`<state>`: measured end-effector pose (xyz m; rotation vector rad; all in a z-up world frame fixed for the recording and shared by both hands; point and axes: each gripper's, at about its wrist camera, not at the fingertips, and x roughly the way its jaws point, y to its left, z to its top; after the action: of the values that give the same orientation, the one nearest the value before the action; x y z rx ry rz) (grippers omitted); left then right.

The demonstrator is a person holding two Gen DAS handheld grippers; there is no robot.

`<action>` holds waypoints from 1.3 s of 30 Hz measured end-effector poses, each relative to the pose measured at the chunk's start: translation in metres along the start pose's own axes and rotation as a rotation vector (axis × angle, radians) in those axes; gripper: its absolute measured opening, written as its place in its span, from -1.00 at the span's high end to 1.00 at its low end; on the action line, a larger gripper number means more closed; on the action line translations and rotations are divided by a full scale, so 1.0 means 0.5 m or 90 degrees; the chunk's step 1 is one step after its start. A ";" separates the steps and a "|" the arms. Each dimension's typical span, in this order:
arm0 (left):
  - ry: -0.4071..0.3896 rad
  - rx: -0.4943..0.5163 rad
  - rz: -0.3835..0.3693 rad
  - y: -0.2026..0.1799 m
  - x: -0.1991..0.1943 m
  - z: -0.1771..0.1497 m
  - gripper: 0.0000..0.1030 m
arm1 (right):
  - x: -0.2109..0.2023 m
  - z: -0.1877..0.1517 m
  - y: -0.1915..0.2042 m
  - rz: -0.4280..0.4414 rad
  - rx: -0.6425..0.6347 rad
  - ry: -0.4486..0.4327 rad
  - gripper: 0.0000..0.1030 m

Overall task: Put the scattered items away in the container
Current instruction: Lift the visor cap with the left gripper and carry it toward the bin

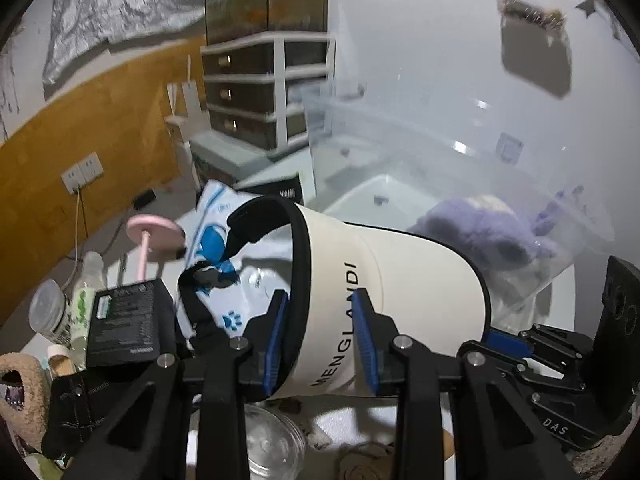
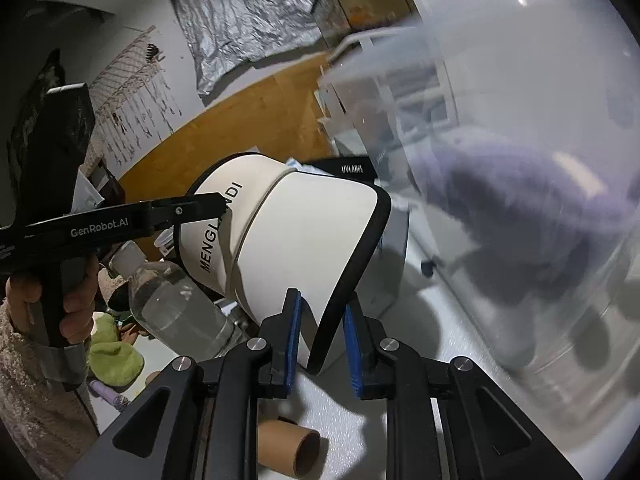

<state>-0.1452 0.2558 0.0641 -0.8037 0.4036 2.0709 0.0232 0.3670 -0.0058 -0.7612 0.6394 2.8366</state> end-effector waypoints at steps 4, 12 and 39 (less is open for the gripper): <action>-0.061 0.002 0.005 -0.004 -0.058 0.003 0.39 | -0.030 0.023 0.017 0.002 -0.024 -0.029 0.60; -0.160 -0.015 0.039 0.000 -0.170 0.008 0.39 | -0.087 0.066 0.074 0.017 -0.093 -0.088 0.60; -0.365 -0.016 0.050 -0.119 -0.290 0.128 0.41 | -0.284 0.235 0.093 -0.091 -0.229 -0.274 0.57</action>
<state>-0.0602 0.2375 0.2095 -0.1818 0.0912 2.2672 0.0824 0.3730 0.1746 -0.2012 0.0120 2.8705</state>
